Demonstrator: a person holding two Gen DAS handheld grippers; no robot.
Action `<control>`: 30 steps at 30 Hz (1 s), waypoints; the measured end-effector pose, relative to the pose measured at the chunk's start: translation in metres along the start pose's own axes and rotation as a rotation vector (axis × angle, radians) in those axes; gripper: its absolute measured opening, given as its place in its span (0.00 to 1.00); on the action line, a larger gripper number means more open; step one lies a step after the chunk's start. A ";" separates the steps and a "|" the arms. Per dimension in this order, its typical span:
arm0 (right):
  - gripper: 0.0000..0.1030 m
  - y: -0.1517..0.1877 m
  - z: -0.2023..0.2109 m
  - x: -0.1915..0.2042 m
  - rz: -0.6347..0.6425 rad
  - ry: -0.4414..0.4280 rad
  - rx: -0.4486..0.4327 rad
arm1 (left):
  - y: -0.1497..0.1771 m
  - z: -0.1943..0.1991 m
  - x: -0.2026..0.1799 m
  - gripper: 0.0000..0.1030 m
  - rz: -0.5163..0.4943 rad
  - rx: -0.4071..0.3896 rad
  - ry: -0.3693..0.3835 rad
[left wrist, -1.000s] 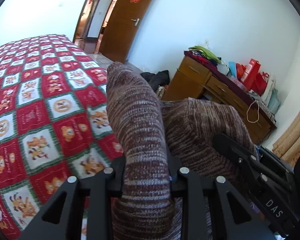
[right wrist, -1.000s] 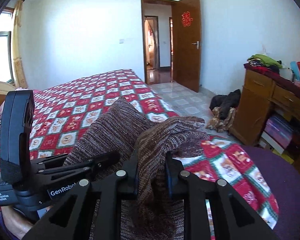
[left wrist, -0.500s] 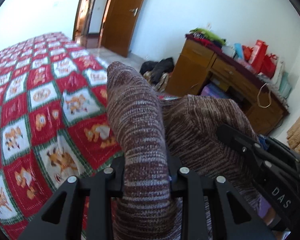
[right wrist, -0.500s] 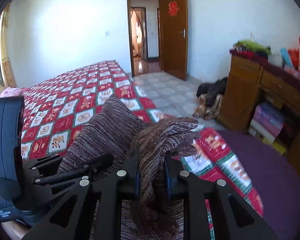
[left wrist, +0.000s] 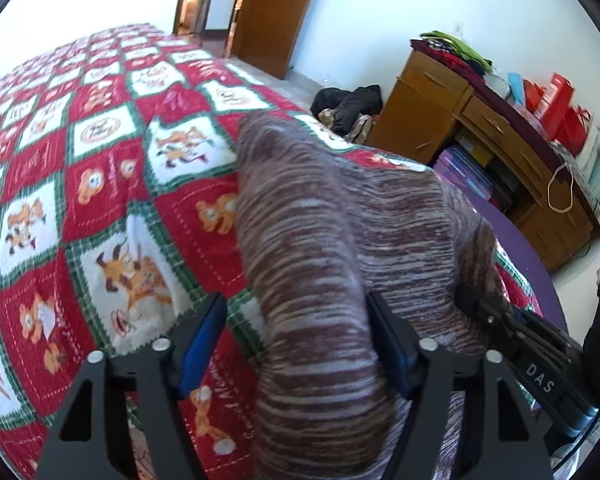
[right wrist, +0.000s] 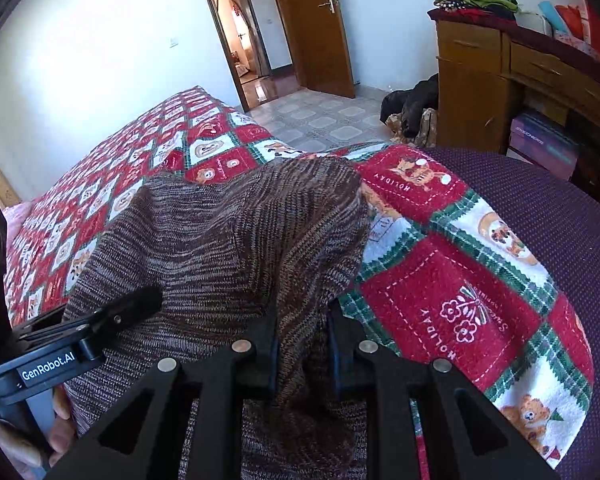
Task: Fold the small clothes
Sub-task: 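Carry the folded sweater with both grippers toward the purple chair seat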
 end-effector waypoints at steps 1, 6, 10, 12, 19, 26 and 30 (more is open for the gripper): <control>0.20 0.000 0.001 0.001 0.005 0.000 -0.003 | 0.000 -0.001 0.002 0.75 0.008 0.005 0.002; 0.23 0.003 0.024 0.001 0.000 -0.003 -0.040 | 0.008 0.012 0.001 0.76 -0.030 -0.005 -0.006; 0.23 0.006 0.056 0.012 0.062 0.042 -0.094 | 0.008 0.022 -0.006 0.76 -0.083 -0.017 -0.016; 0.23 0.010 0.069 0.020 0.101 0.030 -0.099 | 0.009 0.026 -0.008 0.76 -0.095 -0.022 -0.025; 0.23 0.038 0.071 0.037 0.129 -0.045 -0.002 | 0.024 0.035 -0.007 0.76 -0.118 -0.041 -0.071; 0.23 0.078 0.055 0.034 0.148 -0.028 0.102 | 0.050 0.033 0.000 0.86 -0.131 -0.047 -0.087; 0.23 0.078 0.063 0.041 0.203 -0.020 0.139 | 0.050 0.040 0.002 0.86 -0.131 -0.037 -0.081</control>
Point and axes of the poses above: each gripper's, at about its wrist camera, not at the fingertips, and z roughly against the way its jaws point, x to its left, y to its underside, the point moved 2 cm from there along -z, roughly the way its jaws point, and after that the axes turned 1 degree about z, right-handed, at the moved point
